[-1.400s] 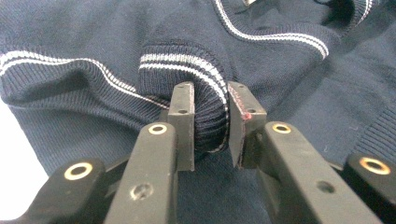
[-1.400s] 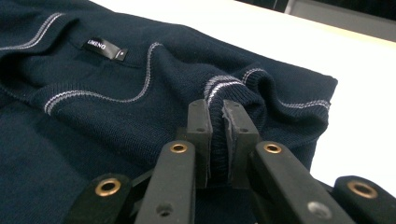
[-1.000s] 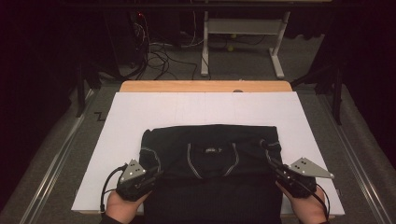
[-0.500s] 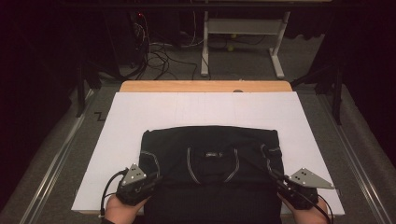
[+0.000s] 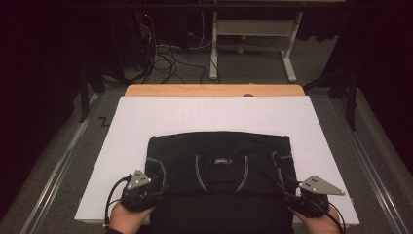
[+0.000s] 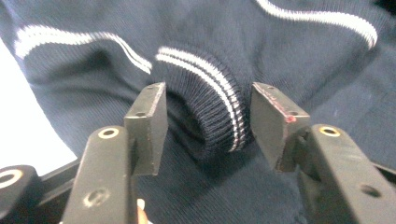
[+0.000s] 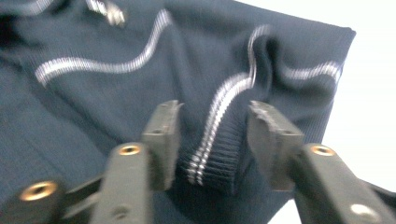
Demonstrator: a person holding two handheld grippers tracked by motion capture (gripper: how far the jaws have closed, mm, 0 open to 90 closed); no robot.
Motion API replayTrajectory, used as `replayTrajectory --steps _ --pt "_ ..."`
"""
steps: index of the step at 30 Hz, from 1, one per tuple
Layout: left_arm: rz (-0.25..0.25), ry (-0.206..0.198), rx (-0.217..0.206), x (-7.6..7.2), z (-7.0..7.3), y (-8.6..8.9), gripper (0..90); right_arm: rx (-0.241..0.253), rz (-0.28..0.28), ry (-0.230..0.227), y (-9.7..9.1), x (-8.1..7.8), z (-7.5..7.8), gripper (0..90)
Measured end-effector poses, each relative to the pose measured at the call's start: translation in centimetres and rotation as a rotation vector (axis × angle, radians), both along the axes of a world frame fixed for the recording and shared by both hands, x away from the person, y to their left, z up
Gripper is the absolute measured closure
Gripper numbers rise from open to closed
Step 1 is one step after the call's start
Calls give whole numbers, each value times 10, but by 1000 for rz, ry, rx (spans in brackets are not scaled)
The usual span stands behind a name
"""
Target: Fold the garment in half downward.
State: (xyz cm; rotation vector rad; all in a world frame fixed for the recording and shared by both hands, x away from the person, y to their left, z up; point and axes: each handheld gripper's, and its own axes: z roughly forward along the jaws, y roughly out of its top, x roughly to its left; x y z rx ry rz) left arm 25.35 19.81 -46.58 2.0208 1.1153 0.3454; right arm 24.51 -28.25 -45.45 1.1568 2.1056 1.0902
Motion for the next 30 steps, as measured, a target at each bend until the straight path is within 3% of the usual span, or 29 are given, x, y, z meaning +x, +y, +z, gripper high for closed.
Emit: replayTrajectory --steps 2,6,9,14,17,19,23,30 --pt "17 -20 -25 4 9 1 436 31 6 -32 1 0 7 498" --pt "4 -34 -40 19 25 -7 436 59 15 -57 9 11 21 476" --pt "-14 -42 -27 35 33 -23 436 55 20 -67 18 25 27 475" --pt "-54 -13 -4 70 38 -57 436 32 30 -33 39 57 28 482" --pt "-75 26 10 89 35 -74 436 34 35 -3 52 73 26 493" --pt "-79 80 26 99 27 -82 442 25 35 11 59 82 23 495" --pt "-89 144 65 108 9 -92 444 -11 29 61 68 94 12 496" --pt "-97 153 70 104 1 -94 445 -53 48 123 75 100 -4 506"
